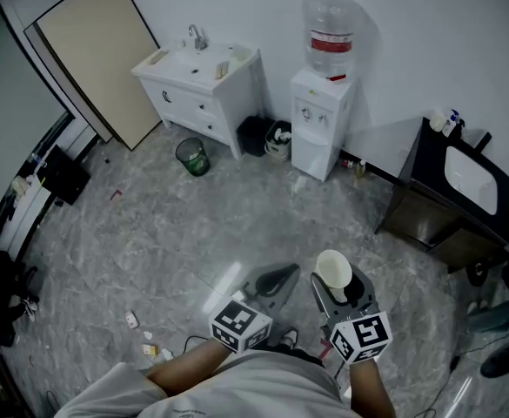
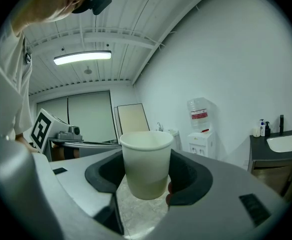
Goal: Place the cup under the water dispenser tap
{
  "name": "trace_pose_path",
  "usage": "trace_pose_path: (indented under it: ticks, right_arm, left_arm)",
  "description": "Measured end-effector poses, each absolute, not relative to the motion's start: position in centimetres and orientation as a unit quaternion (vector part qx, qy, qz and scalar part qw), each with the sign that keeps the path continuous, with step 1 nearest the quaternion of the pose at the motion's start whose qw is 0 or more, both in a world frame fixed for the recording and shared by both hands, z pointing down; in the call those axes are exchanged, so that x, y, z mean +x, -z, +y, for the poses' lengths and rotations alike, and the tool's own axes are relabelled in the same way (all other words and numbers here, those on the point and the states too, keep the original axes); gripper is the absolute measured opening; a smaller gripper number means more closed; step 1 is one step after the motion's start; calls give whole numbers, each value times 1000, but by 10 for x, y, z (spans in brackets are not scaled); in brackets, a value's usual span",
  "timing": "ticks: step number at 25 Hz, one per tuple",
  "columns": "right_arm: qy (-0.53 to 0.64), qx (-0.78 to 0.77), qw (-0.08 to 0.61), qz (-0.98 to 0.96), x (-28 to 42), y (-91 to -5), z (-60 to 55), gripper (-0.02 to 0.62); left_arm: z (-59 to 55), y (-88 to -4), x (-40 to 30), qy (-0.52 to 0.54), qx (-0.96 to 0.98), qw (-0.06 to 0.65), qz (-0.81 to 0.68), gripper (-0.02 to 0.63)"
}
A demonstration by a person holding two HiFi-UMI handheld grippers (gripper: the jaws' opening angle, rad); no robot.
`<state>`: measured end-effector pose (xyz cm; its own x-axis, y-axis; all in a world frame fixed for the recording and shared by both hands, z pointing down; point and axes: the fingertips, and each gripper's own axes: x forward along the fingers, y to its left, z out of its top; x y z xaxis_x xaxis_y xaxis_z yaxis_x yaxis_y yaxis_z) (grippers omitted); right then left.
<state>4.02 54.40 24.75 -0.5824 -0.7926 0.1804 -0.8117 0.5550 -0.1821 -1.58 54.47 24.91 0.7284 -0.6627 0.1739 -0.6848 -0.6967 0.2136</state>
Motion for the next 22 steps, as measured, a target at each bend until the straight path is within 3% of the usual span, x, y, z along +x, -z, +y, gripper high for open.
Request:
trace_pose_path:
  ticks: [22]
  right_arm:
    - [-154,505,49,-848,-22,-286,252,255]
  left_arm:
    - [246,-281,-82,-48,933,147,-325,3]
